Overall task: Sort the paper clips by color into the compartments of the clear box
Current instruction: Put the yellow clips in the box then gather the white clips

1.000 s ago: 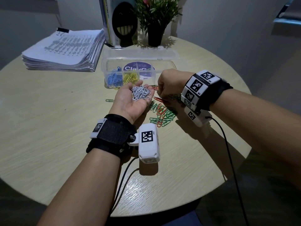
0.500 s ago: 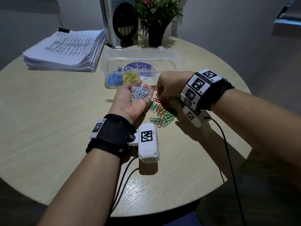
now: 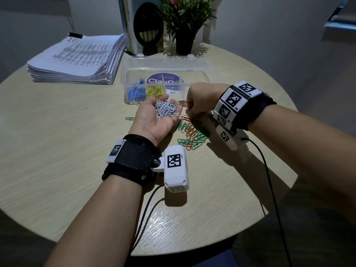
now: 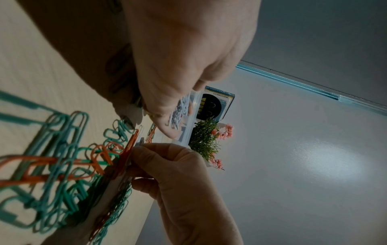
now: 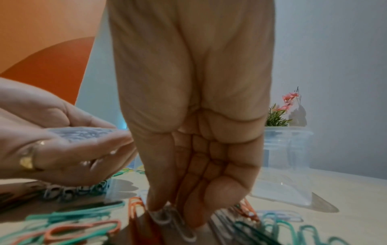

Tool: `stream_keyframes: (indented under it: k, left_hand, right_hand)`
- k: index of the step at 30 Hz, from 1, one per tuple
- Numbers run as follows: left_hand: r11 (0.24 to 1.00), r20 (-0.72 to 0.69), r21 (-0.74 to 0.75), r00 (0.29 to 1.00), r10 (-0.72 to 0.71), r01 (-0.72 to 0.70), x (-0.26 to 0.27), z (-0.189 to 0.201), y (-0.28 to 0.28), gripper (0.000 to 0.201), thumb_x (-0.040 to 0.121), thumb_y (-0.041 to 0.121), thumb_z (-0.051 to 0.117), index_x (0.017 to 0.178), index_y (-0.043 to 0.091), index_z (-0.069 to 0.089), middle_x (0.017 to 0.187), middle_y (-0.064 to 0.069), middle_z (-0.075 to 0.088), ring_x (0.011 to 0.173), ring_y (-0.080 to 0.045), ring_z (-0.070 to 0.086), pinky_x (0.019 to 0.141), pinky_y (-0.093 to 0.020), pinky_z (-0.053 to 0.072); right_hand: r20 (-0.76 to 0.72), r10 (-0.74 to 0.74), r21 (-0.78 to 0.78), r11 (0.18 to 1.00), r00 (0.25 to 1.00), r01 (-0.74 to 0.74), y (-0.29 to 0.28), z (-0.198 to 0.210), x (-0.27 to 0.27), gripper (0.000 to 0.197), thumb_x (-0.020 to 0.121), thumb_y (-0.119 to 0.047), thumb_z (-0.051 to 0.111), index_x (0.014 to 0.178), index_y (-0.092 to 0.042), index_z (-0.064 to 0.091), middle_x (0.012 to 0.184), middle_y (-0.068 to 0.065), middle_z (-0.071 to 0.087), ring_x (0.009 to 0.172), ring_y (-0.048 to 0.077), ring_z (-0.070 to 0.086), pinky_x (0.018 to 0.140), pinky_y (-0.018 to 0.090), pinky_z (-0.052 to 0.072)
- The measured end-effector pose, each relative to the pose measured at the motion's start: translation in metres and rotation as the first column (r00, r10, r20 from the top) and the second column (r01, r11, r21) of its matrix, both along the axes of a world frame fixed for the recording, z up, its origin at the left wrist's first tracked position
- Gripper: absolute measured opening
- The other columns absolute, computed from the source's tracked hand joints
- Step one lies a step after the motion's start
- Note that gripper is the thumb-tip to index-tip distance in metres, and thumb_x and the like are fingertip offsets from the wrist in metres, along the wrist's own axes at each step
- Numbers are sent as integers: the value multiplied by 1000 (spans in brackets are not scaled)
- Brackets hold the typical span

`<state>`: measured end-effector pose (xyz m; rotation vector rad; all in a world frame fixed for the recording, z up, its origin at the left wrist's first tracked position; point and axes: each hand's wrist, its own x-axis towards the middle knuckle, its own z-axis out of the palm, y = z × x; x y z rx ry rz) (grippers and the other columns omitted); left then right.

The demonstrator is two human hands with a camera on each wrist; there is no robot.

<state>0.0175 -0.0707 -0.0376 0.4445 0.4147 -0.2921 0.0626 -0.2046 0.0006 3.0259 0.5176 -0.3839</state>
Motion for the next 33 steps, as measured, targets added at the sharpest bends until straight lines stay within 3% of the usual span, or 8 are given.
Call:
stream_keyframes:
  k: [3,7,12,17,21,23,30,33]
  left_hand:
    - [1000,3,3,1000,7,-7,-1,1,0,37,103,20,30,92,-3,56,93,-20,53,86,-28,53,95,-42,41]
    - [1000,5,1,1000,5,-5,-2,1,0,38,104,21,29,92,-3,56,93,-21,53,91,-29,52,97,-41,41]
    - [1000,6,18,1000,-6,5,-1,1,0,39,104,22,29,90,-2,56,93,-20,53,86,-28,52,96,-41,41]
    - [1000,9,13,1000,-6,6,-1,1,0,40,104,22,28,90,-2,56,95,-20,53,95,-29,52,101,-42,39]
    - [999,12,32,1000,-18,18,0,0,0,40,104,23,28,90,-1,57,97,-21,53,95,-29,53,100,-42,40]
    - [998,15,52,1000,-27,26,1,-1,0,40,104,23,28,90,-1,57,98,-20,53,91,-29,53,97,-41,40]
    - [999,41,8,998,-46,46,1,-2,-3,34,103,22,29,96,-1,53,108,-25,54,98,-30,54,90,-45,48]
    - [999,53,-1,997,-50,50,0,-1,-5,33,102,21,30,105,-5,50,108,-24,56,95,-27,55,97,-39,45]
  right_hand:
    - [-14,-7,-33,999,1000,6,4,-1,-2,26,85,-24,66,99,-3,72,87,12,67,73,20,52,53,24,38]
    - [-43,-51,-59,997,998,49,7,-3,-5,29,85,-22,61,97,3,69,74,9,52,68,22,46,59,27,36]
    - [-48,-41,-26,999,998,40,5,1,-7,26,82,-22,65,97,-2,71,83,13,66,69,20,52,63,27,42]
    - [-75,-80,94,992,994,87,-2,10,-7,14,77,-12,72,90,-8,73,62,-6,58,53,8,50,58,23,46]
    - [-121,-131,184,971,984,152,-6,14,-4,18,76,-2,71,94,-3,72,71,3,63,68,19,60,83,41,58]
    - [-136,-140,249,953,981,170,-7,20,-4,16,77,4,67,91,-1,71,76,8,66,70,22,64,81,47,58]
    - [-124,-63,576,808,990,124,15,41,-8,16,82,3,67,95,-4,69,73,2,65,62,11,64,71,27,60]
    - [-118,16,591,805,993,57,26,39,-13,17,82,-1,70,98,-5,71,76,2,68,64,7,66,68,21,60]
